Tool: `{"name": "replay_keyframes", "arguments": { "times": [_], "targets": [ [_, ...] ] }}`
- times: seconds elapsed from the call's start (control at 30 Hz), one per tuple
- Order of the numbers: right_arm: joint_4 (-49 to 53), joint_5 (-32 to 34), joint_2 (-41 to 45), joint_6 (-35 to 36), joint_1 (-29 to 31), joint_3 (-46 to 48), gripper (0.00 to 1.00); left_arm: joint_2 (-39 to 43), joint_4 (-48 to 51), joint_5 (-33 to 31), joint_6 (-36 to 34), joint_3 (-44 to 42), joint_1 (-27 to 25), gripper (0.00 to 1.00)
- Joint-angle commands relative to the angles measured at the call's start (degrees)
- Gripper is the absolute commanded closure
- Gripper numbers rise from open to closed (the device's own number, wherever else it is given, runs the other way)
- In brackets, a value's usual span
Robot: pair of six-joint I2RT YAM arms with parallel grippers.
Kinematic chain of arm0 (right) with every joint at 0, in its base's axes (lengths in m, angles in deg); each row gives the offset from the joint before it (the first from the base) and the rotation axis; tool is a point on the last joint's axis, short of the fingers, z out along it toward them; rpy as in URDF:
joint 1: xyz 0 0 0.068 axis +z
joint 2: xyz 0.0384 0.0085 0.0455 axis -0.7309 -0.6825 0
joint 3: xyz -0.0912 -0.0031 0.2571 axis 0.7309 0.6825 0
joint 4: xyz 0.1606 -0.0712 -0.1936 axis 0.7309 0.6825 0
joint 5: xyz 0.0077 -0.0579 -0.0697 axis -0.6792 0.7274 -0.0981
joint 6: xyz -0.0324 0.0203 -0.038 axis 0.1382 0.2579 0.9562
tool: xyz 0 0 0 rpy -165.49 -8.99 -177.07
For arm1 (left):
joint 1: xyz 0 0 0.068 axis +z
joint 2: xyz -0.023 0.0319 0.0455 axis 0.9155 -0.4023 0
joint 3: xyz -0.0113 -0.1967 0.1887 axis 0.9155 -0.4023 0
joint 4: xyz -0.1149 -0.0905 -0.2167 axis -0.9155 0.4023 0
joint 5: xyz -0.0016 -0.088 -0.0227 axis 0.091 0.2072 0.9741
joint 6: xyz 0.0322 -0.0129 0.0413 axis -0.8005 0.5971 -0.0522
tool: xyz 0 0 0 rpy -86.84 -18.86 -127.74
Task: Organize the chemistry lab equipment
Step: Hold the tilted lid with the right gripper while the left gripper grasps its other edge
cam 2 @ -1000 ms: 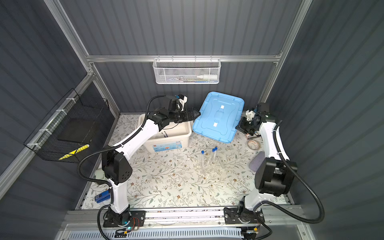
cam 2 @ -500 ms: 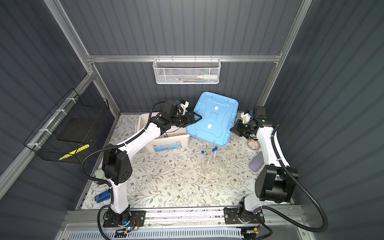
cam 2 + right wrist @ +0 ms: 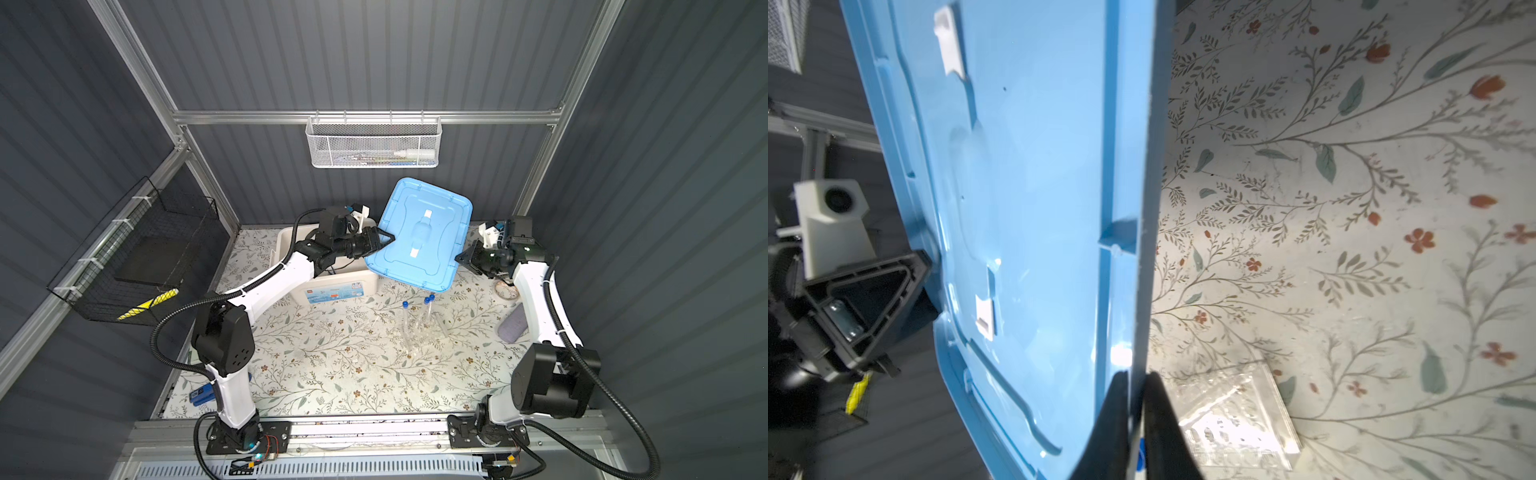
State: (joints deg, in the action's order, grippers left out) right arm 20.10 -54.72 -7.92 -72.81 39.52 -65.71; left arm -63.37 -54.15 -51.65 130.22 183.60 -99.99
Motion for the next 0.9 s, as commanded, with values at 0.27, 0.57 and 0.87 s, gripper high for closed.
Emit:
{"name": "replay_keyframes", "arguments": {
  "times": [0.27, 0.57, 0.87],
  "targets": [
    [-8.07, -5.06, 1.70, -1.24, -2.12, 3.09, 0.44, 3.66, -6.55, 1.92, 6.52, -0.50, -0.21, 0.83],
    [-21.14, -12.89, 5.45, -10.12, -2.37, 9.24, 0.38, 3.77, -5.73, 1.01, 6.80, -0.39, -0.54, 0.83],
    [-27.80, -15.48, 4.78, -15.47, -1.91, 10.26, 0.48, 3.39, -5.09, 0.79, 6.03, 0.13, -1.55, 0.83]
  ]
}}
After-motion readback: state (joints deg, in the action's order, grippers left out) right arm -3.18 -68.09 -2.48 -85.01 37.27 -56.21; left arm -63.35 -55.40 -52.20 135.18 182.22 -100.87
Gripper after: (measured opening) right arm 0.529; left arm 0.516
